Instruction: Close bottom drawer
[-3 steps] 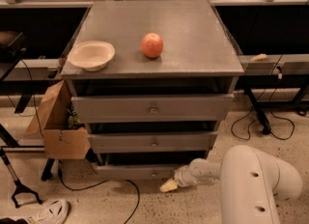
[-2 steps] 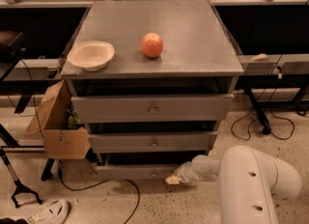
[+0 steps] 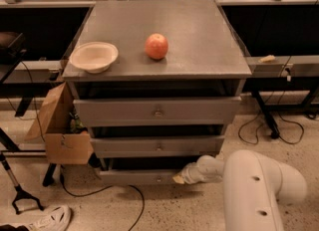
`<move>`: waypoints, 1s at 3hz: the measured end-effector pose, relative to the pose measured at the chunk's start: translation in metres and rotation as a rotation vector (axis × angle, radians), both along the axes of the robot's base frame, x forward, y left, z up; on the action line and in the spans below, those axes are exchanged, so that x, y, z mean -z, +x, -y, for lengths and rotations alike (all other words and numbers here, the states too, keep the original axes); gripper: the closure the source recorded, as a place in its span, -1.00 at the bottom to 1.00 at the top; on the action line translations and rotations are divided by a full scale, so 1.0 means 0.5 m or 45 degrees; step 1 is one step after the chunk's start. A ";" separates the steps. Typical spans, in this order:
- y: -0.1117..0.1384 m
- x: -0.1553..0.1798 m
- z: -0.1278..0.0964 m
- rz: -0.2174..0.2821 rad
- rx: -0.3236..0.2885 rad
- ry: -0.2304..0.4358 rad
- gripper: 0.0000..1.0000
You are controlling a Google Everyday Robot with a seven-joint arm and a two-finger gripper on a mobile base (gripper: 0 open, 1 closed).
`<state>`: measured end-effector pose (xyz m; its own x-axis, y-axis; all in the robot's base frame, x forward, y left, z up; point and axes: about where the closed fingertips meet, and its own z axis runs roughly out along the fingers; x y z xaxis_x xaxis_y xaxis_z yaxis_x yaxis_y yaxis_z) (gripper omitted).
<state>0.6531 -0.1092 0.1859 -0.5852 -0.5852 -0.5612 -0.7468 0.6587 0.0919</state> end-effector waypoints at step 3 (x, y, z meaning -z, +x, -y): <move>0.001 -0.007 -0.001 0.011 0.003 0.001 -0.33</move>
Offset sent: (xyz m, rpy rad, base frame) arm 0.0540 0.0045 0.0208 0.0012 -0.0514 -0.0177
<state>0.6536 -0.1089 0.1892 -0.5818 -0.5833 -0.5669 -0.7459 0.6605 0.0860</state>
